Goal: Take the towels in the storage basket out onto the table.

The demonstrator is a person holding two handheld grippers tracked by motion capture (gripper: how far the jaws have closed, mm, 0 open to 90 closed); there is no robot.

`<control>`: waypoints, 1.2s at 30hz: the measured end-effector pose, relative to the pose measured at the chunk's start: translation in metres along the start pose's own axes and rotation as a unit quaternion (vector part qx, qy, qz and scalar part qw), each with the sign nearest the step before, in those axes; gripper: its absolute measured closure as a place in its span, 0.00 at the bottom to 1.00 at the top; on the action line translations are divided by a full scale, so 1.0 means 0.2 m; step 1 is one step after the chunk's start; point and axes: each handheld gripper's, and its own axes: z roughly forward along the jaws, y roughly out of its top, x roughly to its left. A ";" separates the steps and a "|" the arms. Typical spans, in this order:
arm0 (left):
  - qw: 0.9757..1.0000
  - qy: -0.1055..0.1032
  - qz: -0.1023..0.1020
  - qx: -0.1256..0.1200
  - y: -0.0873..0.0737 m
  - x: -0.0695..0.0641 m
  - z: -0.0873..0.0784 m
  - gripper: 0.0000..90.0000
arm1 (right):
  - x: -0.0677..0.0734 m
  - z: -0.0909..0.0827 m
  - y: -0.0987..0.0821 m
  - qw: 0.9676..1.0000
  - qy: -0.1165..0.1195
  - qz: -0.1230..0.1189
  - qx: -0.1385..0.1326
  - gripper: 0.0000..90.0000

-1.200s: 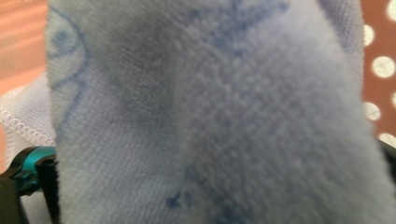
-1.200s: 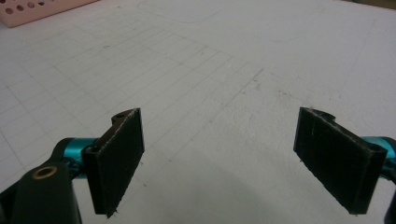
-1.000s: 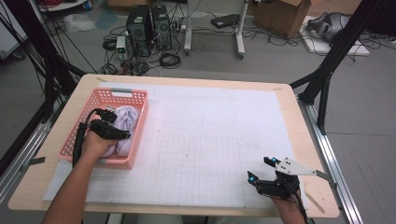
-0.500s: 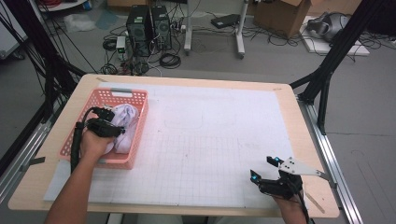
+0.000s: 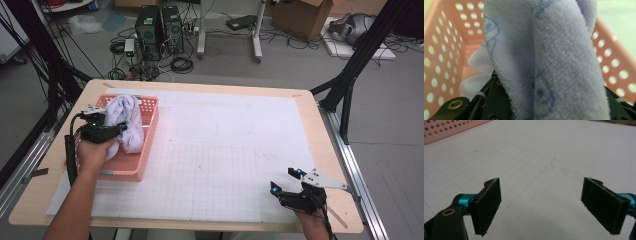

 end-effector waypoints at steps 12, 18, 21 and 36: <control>0.991 -0.026 -0.025 -0.127 0.03 0.02 -0.11 0.69 | -0.01 0.00 0.00 1.000 0.003 0.001 0.003 0.17; 0.985 -0.051 -0.013 -0.167 0.04 0.01 -0.16 0.69 | 0.00 0.00 0.00 1.000 0.002 -0.006 0.005 0.17; 0.982 -0.060 -0.007 -0.180 0.05 0.00 -0.18 0.69 | 0.00 0.01 0.00 1.000 0.003 -0.008 0.004 0.17; 0.958 -0.128 0.029 -0.254 0.09 -0.01 -0.29 0.70 | 0.01 0.01 0.00 1.000 0.002 -0.010 0.008 0.17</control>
